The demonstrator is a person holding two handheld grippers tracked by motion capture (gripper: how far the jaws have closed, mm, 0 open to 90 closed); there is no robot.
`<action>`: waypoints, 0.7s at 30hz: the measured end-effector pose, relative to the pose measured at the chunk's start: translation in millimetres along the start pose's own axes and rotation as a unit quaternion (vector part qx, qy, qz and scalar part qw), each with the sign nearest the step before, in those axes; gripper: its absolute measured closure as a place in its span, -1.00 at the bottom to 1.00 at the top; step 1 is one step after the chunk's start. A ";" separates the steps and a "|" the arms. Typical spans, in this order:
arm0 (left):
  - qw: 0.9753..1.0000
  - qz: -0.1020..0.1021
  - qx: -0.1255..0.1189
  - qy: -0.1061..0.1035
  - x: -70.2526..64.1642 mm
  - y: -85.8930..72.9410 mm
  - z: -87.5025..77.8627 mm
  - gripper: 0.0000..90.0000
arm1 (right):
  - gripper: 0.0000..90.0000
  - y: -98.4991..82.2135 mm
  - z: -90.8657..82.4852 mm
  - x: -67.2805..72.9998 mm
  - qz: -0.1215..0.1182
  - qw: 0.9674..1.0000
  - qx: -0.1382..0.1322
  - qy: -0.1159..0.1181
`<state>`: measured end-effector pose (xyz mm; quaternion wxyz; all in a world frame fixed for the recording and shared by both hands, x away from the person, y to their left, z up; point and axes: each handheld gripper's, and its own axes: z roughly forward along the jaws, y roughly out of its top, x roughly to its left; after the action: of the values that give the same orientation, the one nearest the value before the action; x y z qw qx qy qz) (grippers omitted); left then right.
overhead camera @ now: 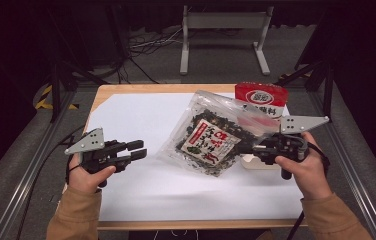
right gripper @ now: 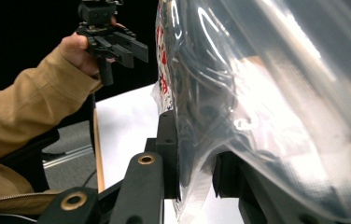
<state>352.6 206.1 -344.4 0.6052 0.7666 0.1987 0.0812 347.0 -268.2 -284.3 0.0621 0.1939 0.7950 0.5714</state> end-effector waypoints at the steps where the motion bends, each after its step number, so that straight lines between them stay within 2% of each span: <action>1: 1.000 -0.002 0.000 0.001 0.5 -0.5 -0.4 0.44 | 0.67 2.3 -2.8 0.1 -0.001 1.000 0.005 -0.005; 6: 1.000 -0.002 0.006 0.026 4.8 -4.1 -3.6 0.38 | 0.67 13.0 -16.6 -1.6 -0.006 0.999 0.024 -0.030; 10: 0.999 -0.005 0.007 0.037 9.2 -7.6 -5.6 0.33 | 0.67 20.2 -28.5 -5.0 -0.005 0.998 0.030 -0.051; 11: 0.999 -0.006 0.011 0.047 11.6 -9.6 -6.7 0.33 | 0.67 20.2 -28.5 -5.0 -0.005 0.998 0.030 -0.051; 16: 0.998 -0.011 0.020 0.060 15.6 -13.6 -8.6 0.24 | 0.67 30.3 -41.2 -9.0 -0.002 0.997 0.038 -0.066; 21: 0.998 -0.016 0.022 0.064 17.4 -15.5 -9.6 0.23 | 0.67 40.0 -50.6 -11.1 -0.006 0.996 0.046 -0.082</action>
<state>361.7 224.6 -358.8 0.5756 0.7696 0.2507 0.1160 350.5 -306.3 -231.2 0.1213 0.2374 0.8141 0.5159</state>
